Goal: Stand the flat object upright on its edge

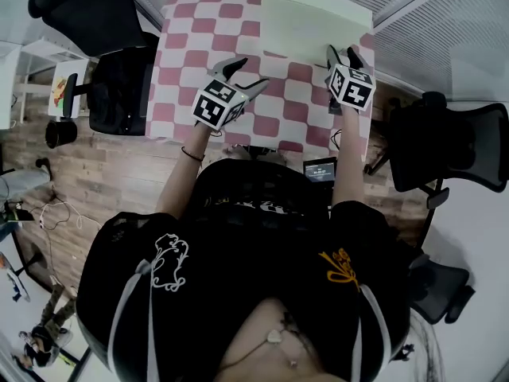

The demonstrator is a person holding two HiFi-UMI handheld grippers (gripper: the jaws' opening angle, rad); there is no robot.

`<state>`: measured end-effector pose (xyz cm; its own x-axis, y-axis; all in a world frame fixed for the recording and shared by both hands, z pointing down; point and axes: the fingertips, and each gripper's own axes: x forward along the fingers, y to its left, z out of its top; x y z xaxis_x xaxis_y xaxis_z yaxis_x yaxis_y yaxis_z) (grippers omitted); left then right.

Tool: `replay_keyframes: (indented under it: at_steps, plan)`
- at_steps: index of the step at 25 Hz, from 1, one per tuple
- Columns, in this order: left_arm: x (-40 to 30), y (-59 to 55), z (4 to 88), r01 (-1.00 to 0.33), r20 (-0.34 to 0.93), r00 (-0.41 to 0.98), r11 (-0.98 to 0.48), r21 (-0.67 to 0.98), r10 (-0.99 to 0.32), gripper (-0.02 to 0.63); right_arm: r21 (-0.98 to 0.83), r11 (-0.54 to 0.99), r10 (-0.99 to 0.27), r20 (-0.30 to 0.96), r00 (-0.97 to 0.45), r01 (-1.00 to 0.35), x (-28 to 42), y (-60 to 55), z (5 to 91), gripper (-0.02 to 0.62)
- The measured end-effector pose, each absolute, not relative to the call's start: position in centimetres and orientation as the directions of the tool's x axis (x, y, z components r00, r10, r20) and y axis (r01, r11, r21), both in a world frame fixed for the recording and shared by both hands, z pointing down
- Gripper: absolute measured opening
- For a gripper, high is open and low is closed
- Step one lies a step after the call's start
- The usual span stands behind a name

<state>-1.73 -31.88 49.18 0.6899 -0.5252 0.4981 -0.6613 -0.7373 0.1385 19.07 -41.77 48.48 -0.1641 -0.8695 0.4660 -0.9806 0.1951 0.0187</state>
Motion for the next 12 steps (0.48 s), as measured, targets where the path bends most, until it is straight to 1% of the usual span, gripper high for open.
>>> replay_keyframes:
  at_steps: [4, 12]
  plan:
    - [-3.2, -30.2, 49.7, -0.679, 0.493, 0.691, -0.709, 0.19, -0.529, 0.314, 0.026, 0.182, -0.867, 0.476, -0.148, -0.983, 19.0, -41.9, 48.5, 0.222]
    - [-5.2, -28.6, 49.0, -0.691, 0.464, 0.695, -0.689, 0.219, -0.55, 0.305, 0.017, 0.101, -0.876, 0.476, -0.081, -0.995, 19.9, -41.0, 47.9, 0.222]
